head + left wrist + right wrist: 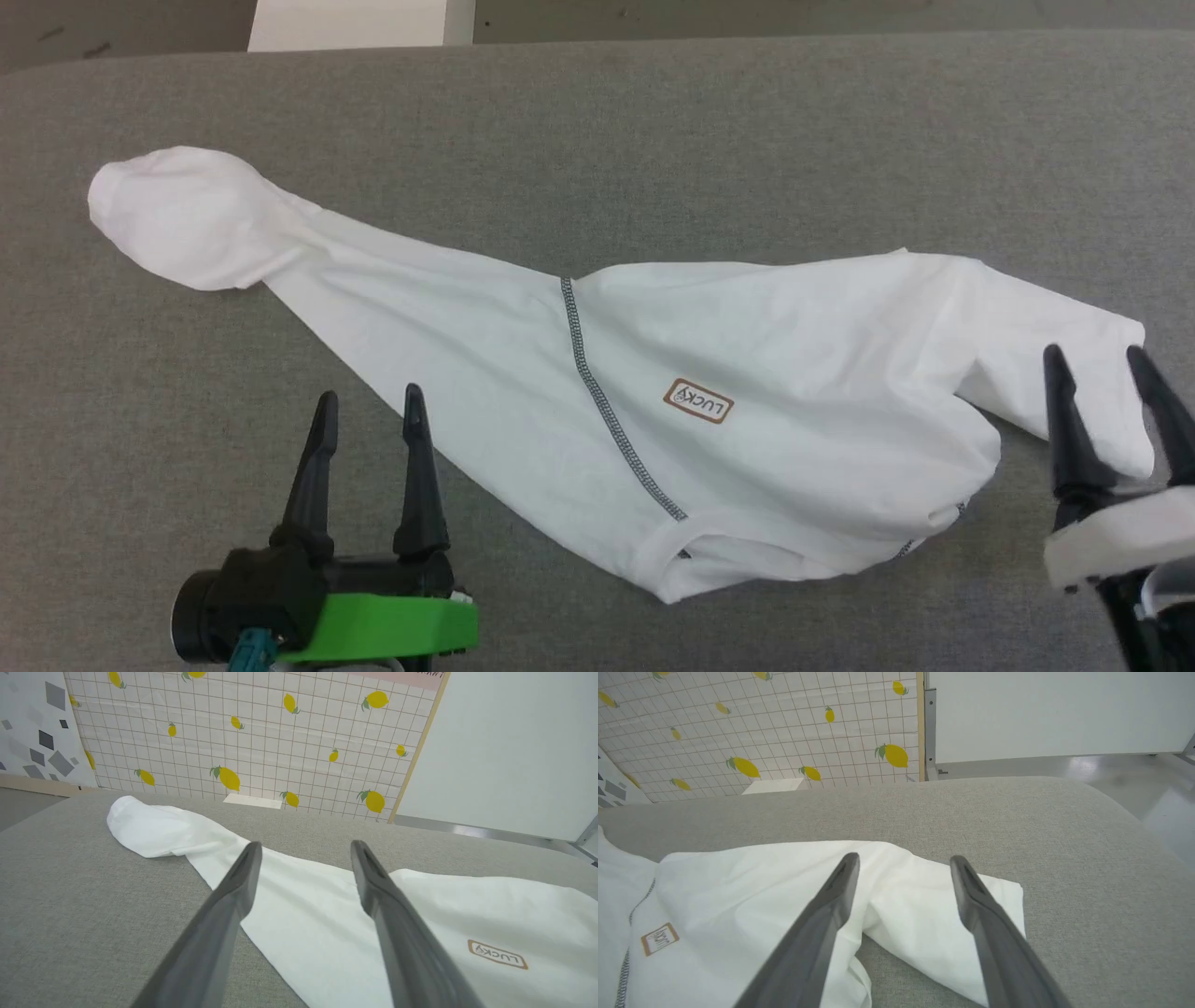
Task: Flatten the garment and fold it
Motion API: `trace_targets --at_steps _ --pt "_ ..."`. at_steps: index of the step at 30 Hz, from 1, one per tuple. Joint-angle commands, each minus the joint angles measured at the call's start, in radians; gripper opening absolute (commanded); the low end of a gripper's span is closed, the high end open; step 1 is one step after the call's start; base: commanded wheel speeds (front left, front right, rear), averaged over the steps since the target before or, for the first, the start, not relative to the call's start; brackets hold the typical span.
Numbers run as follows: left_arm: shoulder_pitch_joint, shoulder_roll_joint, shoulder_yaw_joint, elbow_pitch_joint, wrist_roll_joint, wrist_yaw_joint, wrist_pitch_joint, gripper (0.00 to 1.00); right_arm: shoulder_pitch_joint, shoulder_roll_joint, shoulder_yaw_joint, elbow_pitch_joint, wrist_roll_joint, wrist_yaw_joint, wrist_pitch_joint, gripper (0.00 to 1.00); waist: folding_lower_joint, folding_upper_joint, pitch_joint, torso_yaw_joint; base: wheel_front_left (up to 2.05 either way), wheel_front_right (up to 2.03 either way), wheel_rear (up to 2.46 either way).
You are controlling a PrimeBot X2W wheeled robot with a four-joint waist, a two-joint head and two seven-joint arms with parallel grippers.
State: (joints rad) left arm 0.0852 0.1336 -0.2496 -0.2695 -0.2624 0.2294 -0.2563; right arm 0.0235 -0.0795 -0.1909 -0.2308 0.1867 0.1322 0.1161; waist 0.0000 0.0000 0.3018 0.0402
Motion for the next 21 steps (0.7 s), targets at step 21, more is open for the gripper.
trace_targets --at_steps 21 --pt "-0.128 -0.028 -0.049 0.047 0.061 -0.054 -0.005 1.0 -0.231 -0.228 -0.118 0.205 0.1 -0.002 0.527 1.0 0.0 0.0 0.161 0.051 0.0 0.0 0.0"
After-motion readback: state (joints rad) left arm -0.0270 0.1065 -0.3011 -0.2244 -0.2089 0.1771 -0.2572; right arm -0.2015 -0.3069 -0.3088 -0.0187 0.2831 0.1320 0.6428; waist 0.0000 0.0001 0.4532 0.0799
